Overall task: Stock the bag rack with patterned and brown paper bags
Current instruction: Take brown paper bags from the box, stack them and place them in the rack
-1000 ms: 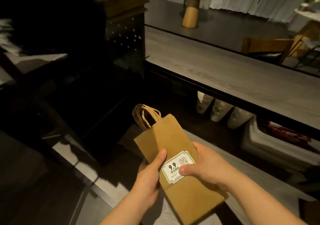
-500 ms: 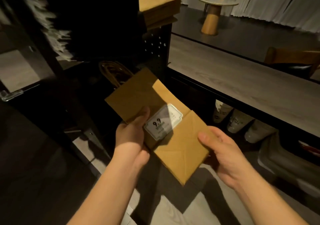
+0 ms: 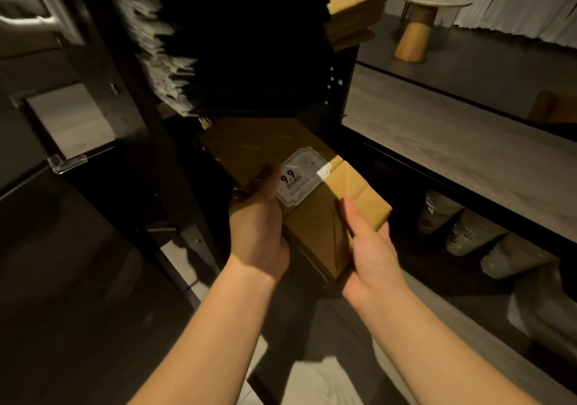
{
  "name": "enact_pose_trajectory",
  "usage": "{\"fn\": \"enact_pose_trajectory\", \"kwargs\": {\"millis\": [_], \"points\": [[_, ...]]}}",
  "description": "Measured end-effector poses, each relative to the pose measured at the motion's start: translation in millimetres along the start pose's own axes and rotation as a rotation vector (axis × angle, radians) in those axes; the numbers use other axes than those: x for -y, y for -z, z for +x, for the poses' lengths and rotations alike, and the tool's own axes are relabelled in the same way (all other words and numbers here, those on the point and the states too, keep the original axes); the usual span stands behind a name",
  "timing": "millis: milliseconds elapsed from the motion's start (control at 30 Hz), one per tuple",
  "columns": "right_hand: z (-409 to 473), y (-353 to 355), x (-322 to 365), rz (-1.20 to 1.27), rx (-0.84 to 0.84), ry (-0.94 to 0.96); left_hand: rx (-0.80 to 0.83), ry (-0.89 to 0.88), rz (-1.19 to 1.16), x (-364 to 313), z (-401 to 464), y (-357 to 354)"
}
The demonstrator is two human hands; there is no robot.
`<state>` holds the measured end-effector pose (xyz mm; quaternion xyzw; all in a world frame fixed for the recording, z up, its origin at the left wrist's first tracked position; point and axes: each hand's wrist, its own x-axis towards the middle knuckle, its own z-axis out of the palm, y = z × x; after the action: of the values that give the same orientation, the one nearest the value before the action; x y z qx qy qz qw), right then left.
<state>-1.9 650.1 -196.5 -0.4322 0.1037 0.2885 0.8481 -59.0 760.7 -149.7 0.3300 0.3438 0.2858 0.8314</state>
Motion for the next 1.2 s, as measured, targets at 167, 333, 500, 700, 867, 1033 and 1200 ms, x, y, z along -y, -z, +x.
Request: {"fn": "enact_pose_trajectory", "kwargs": {"millis": [167,333,500,700,867,1033,1200], "points": [[28,-35,-27,-0.061,0.046,-0.018,-0.028,0.093,-0.096,9,-2,11],[35,-55,-48,-0.342,-0.148,-0.054,-0.130,0.106,-0.177,28,-9,37],[26,-65,-48,-0.511,-0.052,-0.142,-0.191,0.074,-0.305,28,-15,42],[19,-56,-48,-0.742,0.002,-0.251,-0.256,0.134,-0.459,25,-24,46],[15,-59,-47,-0.658,-0.145,-0.173,-0.316,0.155,-0.601,21,-19,54],[23,-63,-36,-0.436,-0.142,-0.160,-0.329,0.173,-0.613,19,-19,52],[23,-56,-39,-0.236,-0.160,-0.223,-0.306,0.240,-0.679,22,-20,54]]}}
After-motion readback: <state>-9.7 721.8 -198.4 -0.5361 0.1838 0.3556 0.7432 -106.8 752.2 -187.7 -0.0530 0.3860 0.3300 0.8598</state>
